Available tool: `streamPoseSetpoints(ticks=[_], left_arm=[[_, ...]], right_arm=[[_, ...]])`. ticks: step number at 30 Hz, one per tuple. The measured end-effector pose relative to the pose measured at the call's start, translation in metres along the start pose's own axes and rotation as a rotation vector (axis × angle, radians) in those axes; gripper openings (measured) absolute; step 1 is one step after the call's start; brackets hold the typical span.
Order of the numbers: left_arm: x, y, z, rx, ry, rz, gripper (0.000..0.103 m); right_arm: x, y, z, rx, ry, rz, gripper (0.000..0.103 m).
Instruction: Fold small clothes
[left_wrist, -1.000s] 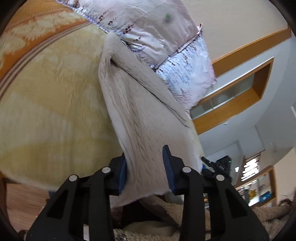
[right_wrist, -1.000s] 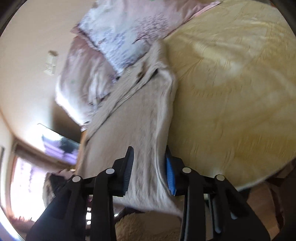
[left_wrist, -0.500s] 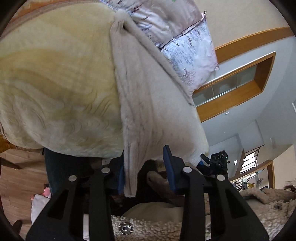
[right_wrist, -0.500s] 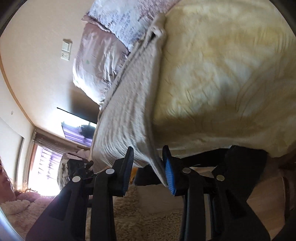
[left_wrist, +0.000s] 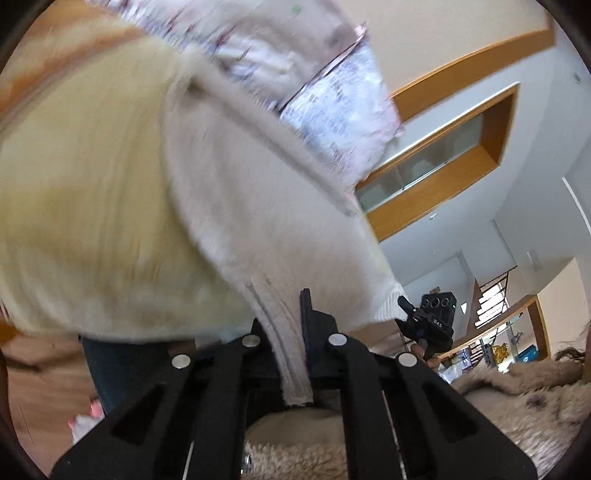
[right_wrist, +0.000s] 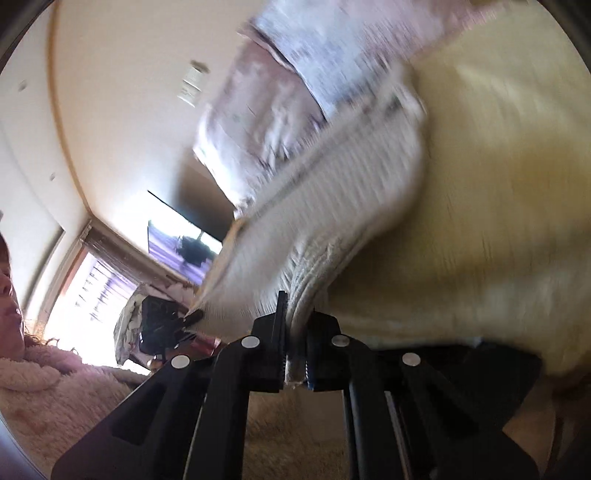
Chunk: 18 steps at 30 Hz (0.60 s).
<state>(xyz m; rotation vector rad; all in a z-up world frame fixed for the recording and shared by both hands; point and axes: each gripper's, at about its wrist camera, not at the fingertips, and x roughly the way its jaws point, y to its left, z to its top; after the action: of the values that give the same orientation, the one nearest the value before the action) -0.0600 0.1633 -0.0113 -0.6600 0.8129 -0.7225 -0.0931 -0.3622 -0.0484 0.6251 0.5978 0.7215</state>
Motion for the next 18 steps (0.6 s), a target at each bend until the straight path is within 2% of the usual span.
streamPoseSetpoints(ticks=[2,5,12,13,18], left_arm=[[-0.005,-0.008,0.017,0.037,-0.032,0.004,0.006],[-0.007,-0.019,0.047,0.084,-0.068,0.046,0.006],[0.006,-0.035,0.120,0.109,-0.165,0.194,0.006],[0.008,-0.037,0.130,0.112,-0.179,0.214,0.006],[0.017,-0.049,0.171,0.143,-0.228,0.274,0.005]], right_arm=[[-0.003,0.014,0.014,-0.046,-0.059,-0.027,0.008],[-0.003,0.036,0.037,-0.117,-0.137,-0.121,0.008],[0.023,0.078,0.084,-0.334,-0.279,-0.454,0.008],[0.025,0.080,0.090,-0.351,-0.296,-0.482,0.008],[0.041,0.084,0.121,-0.373,-0.353,-0.515,0.008]])
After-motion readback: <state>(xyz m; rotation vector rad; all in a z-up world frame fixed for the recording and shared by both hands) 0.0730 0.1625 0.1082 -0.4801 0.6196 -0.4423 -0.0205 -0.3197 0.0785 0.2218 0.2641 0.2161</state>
